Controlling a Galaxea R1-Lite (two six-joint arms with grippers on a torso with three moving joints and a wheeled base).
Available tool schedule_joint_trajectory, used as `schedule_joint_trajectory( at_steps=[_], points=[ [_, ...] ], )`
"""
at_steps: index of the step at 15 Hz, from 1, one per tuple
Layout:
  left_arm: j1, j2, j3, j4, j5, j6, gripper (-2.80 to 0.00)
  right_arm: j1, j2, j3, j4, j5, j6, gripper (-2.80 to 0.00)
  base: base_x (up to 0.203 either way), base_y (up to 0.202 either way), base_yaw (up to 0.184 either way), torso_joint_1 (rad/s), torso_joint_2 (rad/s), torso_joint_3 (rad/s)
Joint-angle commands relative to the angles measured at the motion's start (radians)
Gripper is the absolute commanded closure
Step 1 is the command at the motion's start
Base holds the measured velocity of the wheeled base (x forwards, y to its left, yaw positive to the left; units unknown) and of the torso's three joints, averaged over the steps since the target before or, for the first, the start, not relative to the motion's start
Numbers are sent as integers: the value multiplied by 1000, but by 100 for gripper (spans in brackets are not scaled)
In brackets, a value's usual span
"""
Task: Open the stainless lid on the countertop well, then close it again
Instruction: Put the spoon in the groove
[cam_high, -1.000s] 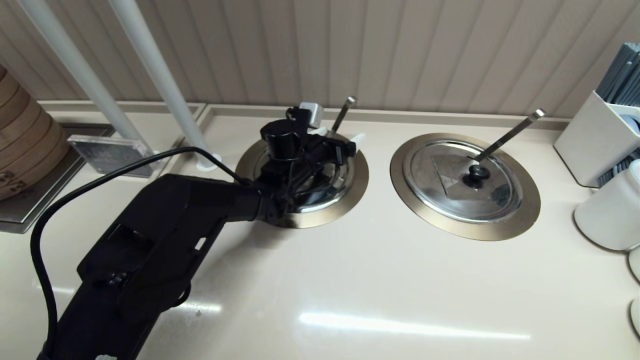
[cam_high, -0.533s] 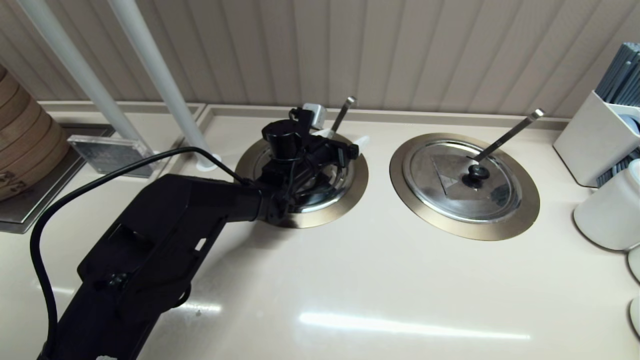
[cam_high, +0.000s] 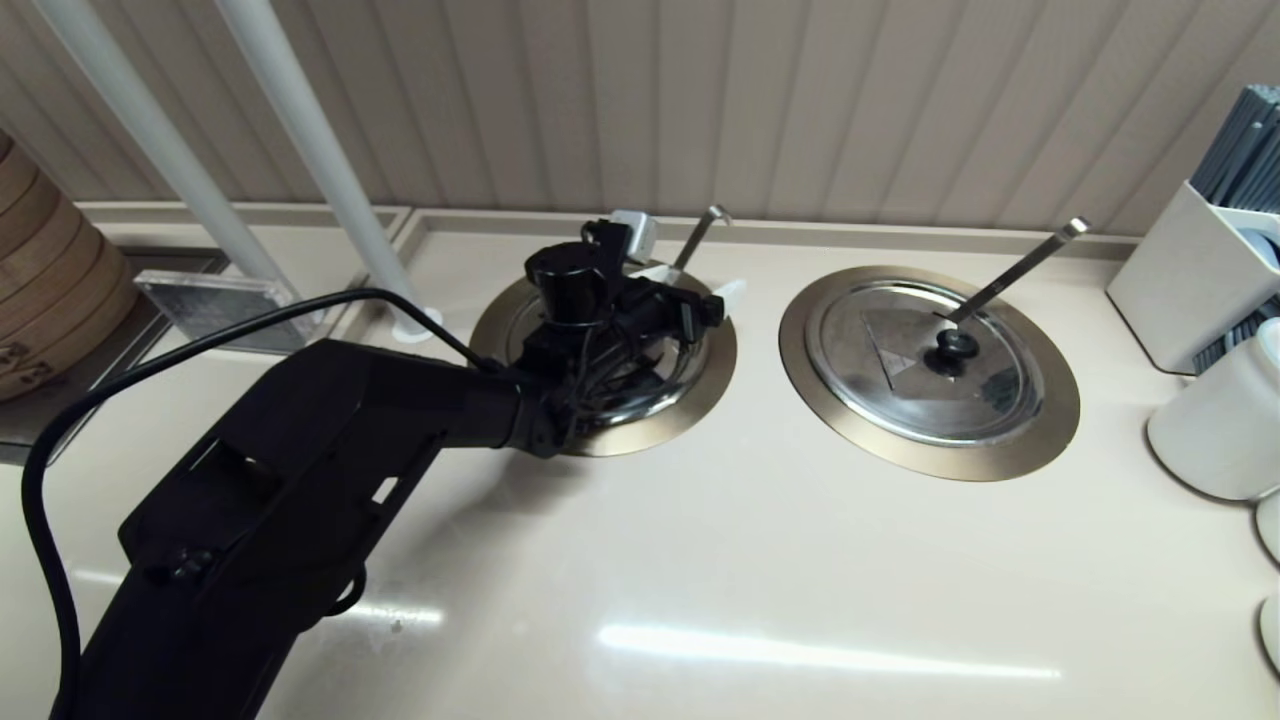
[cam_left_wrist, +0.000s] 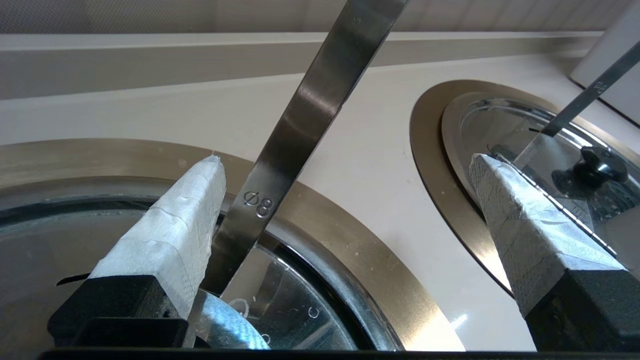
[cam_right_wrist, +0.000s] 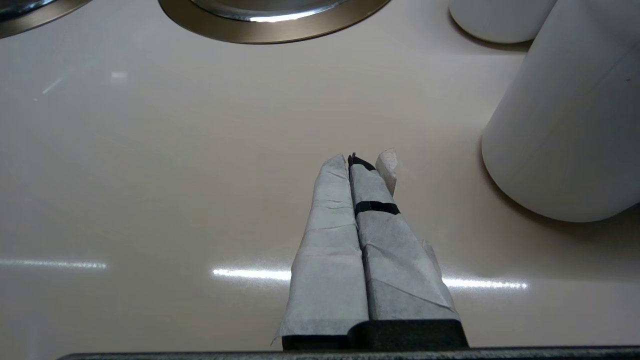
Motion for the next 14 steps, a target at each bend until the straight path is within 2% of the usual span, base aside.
schedule_joint_trajectory(
  at_steps=[1, 7, 12, 14],
  points=[
    [0, -22, 16, -19, 2, 2, -280, 0, 0, 5, 0, 1, 0, 0, 0, 0, 0, 0, 0, 0],
    [0, -44, 51, -21, 1, 2, -280, 0, 0, 5, 0, 0, 0, 0, 0, 0, 0, 0, 0, 0],
    [6, 38, -47, -11, 7, 14, -280, 0, 0, 5, 0, 0, 0, 0, 0, 0, 0, 0, 0, 0],
    [5, 51, -48, -11, 0, 14, -280, 0, 0, 5, 0, 0, 0, 0, 0, 0, 0, 0, 0, 0]
  ],
)
